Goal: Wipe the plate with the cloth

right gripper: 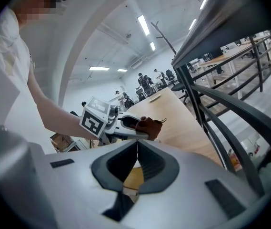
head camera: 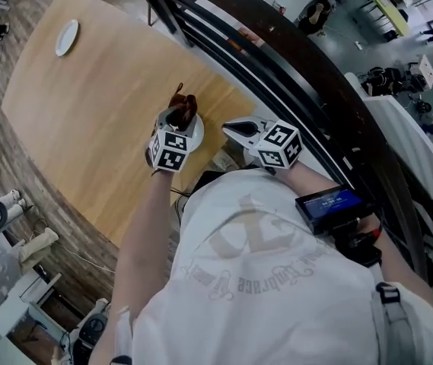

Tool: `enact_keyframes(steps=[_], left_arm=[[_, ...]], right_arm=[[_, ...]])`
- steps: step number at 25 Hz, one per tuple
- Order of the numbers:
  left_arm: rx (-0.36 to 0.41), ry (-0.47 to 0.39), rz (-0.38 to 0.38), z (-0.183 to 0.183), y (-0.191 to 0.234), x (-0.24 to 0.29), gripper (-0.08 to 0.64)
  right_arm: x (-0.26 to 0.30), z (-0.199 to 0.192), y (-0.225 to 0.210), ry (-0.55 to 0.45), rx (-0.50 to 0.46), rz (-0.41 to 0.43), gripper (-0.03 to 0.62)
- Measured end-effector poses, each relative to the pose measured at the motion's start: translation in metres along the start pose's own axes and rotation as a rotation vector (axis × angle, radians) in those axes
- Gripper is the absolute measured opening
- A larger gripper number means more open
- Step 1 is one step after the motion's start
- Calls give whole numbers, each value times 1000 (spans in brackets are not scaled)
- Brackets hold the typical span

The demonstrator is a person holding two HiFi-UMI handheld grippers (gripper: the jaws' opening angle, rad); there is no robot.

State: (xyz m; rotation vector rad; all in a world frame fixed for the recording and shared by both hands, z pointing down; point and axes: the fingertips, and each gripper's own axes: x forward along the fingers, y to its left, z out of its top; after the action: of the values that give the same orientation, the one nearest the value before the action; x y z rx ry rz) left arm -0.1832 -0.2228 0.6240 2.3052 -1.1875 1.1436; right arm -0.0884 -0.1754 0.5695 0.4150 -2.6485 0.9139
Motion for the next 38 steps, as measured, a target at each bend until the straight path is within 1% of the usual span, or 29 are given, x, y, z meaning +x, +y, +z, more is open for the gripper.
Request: enact_keyframes(steps=[4, 16, 24, 28, 38], left_arm=[[-1, 53, 26, -16, 5, -12, 169], [-49, 151, 112, -75, 16, -63, 169], [-43, 228, 140, -100, 22, -84, 169], [-39, 227, 124, -97, 20, -78, 169], [14, 172, 32, -56, 1, -41, 169]], right_arm=[[5, 0, 5, 1, -3, 22, 14], [14, 0, 19, 8, 0, 82, 14], [18, 8, 23, 5, 3, 111, 14], [17, 5, 19, 3, 20, 102, 14], [12, 3, 10, -16, 51, 69, 14]])
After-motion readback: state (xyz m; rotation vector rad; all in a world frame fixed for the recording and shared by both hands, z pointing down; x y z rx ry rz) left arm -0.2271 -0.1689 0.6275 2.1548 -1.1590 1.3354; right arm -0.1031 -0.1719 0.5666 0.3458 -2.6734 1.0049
